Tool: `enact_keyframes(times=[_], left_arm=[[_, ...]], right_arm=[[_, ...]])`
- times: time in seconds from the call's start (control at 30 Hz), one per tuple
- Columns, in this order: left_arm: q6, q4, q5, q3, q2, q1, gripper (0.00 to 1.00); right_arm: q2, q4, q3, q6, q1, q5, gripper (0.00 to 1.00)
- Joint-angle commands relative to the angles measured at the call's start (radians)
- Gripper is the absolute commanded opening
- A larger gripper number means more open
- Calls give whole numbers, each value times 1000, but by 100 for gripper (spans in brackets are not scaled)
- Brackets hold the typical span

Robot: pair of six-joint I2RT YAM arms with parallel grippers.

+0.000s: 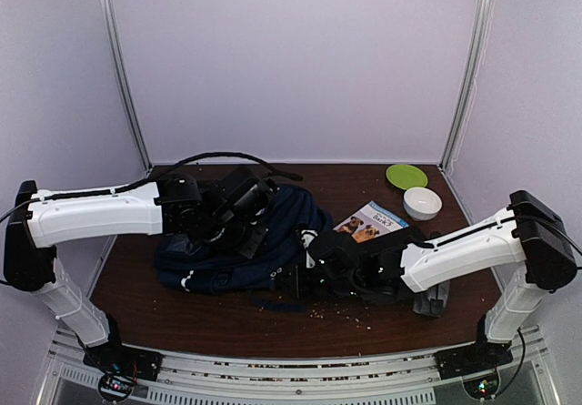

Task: Pack the student bag
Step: Unzip the student bag at the center of the board.

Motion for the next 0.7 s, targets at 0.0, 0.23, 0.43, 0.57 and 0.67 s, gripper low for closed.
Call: enact_keyframes(times=[0.0,0.23,0.43,0.57,0.67], left_arm=[[-21,78,2,45,-49,-4,0],[-21,78,2,44,-47,-4,0],[-22,62,-21,42,-45,-4,0],[-21,46,-51,36,-41,-5,0],[-20,44,-66,23,-42,-4,0]], right_arm=[[17,-6,31,1,1,26,15],[18,-12,41,2,1,21,2],[-25,-33,9,-3,1,30,0],[-86,-78,-32,-29,0,69,0],[-141,-123,-61,-51,-2,103,0]])
